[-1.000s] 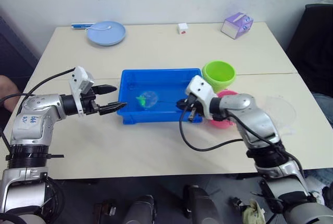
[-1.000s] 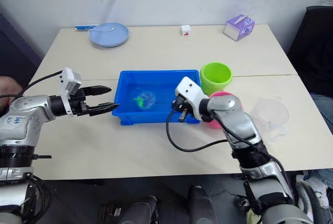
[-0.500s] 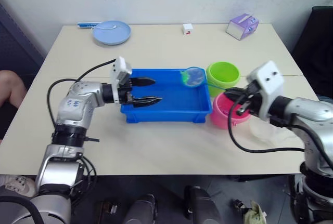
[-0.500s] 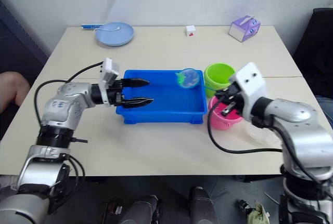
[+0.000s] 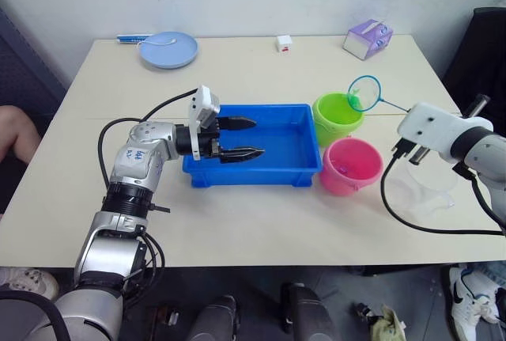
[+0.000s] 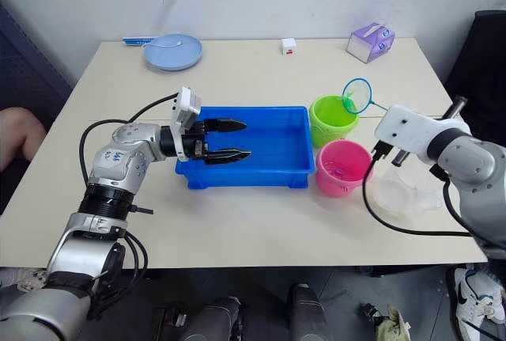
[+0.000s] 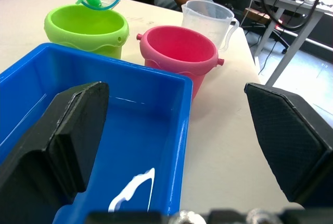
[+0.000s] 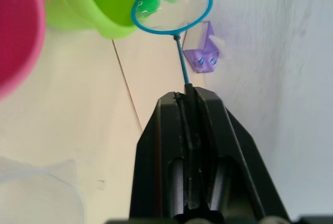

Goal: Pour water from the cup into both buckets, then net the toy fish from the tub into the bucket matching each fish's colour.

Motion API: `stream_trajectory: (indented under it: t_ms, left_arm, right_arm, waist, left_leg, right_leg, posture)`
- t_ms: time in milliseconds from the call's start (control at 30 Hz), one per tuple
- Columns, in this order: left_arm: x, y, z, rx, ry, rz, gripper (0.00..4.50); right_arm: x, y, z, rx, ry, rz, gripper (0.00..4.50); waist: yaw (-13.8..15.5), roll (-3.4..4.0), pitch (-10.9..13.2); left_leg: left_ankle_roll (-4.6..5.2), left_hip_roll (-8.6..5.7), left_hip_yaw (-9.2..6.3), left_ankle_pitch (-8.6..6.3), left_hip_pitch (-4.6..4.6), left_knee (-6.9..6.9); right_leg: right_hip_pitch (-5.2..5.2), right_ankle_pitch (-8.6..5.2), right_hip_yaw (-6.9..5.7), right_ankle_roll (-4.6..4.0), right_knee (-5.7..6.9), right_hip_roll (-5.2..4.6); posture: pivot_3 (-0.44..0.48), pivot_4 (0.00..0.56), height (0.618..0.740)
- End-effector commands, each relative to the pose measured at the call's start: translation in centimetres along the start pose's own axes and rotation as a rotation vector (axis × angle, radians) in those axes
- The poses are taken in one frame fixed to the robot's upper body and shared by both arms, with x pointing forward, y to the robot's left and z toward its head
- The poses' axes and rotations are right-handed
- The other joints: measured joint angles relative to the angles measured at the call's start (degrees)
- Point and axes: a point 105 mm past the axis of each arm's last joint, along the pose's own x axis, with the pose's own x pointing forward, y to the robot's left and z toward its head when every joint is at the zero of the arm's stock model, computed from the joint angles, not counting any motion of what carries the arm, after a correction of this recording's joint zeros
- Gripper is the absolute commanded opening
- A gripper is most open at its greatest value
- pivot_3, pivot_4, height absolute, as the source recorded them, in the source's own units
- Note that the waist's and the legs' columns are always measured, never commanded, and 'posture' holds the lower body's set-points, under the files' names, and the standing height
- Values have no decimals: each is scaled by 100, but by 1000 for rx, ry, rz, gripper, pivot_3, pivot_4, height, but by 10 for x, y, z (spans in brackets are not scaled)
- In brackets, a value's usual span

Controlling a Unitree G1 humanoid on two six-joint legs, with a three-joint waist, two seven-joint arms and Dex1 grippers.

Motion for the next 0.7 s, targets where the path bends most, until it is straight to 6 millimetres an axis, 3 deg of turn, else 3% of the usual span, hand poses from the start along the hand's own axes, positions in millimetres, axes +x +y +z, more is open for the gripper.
stream_trajectory:
  t_ms: [33, 267, 400, 500, 600, 700]
  left_arm:
    - [-6, 1, 8, 39, -24, 26, 4500]
    - [-11, 1, 6, 35, -27, 47, 4500]
    - [-10, 2, 7, 36, -28, 51, 4500]
    - [-10, 3, 7, 37, -29, 51, 4500]
    - [-9, 3, 7, 38, -28, 51, 4500]
    - [-8, 4, 8, 42, -32, 53, 4500]
  right_arm:
    - [0, -16, 6, -347, -77, -86, 761]
    - [-2, -20, 11, -471, -153, -134, 761]
    - [-2, -3, 9, -503, -182, -60, 761]
    - [-3, -8, 6, -509, -175, -88, 761]
    - [-2, 7, 12, -502, -221, -15, 761]
    - [-3, -13, 6, -477, -172, -113, 761]
  waist:
    - [-15, 0, 0]
    - [-17, 0, 0]
    - [-12, 0, 0]
    - [-5, 0, 0]
    - [-15, 0, 0]
    - [-19, 0, 0]
  left_leg:
    - [1, 1, 2, 1, -5, 0]
    - [0, 9, 13, 1, -6, 1]
    - [1, 10, 14, 1, -6, 3]
    - [1, 7, 14, 1, -8, 5]
    - [1, 9, 14, 1, -8, 5]
    - [1, 10, 14, 1, -7, 4]
  right_leg:
    - [-5, 0, 0, 0, -2, 1]
    - [-8, 0, 8, 0, -1, 8]
    - [-7, 0, 9, 0, -2, 9]
    - [-6, 0, 9, 0, -2, 8]
    - [-7, 0, 9, 0, -2, 9]
    - [-7, 0, 9, 0, -1, 10]
  posture:
    - [0, 150, 740]
    - [0, 150, 740]
    - [0, 150, 740]
    - [0, 150, 740]
    - [0, 150, 740]
    - [0, 150, 740]
